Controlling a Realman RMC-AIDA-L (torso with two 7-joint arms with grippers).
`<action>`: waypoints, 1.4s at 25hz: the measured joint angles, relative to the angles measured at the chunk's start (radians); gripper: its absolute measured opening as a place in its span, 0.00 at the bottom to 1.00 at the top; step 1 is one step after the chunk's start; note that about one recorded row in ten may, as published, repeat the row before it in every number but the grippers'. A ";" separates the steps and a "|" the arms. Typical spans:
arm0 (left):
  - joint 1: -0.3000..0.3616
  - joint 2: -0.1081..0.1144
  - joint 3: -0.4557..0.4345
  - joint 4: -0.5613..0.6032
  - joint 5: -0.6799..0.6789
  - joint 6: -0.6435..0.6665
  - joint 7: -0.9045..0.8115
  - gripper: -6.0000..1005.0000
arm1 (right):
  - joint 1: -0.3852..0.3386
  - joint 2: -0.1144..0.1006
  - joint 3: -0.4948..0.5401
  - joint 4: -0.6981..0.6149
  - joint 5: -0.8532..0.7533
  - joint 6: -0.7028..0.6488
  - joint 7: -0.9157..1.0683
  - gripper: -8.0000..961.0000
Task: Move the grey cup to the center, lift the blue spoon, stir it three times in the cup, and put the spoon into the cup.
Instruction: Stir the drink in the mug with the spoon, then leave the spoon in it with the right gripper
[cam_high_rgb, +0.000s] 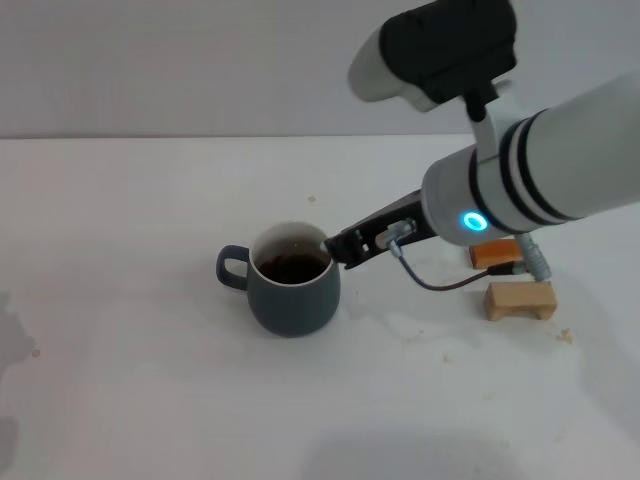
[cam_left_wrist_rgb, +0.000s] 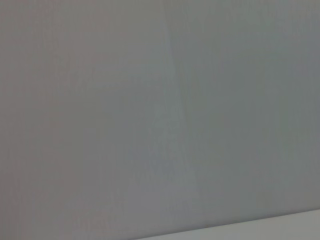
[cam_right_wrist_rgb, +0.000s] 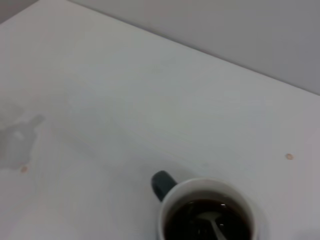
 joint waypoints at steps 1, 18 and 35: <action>0.000 0.000 0.000 0.000 0.000 0.000 0.000 0.00 | 0.000 0.000 0.000 0.000 0.000 0.000 0.000 0.18; 0.001 0.000 0.000 -0.002 0.002 0.006 0.000 0.00 | -0.031 0.004 -0.005 0.068 -0.020 0.072 0.007 0.18; -0.002 0.000 0.000 0.000 0.002 0.007 0.000 0.00 | 0.037 0.003 -0.026 -0.053 0.032 -0.032 -0.022 0.19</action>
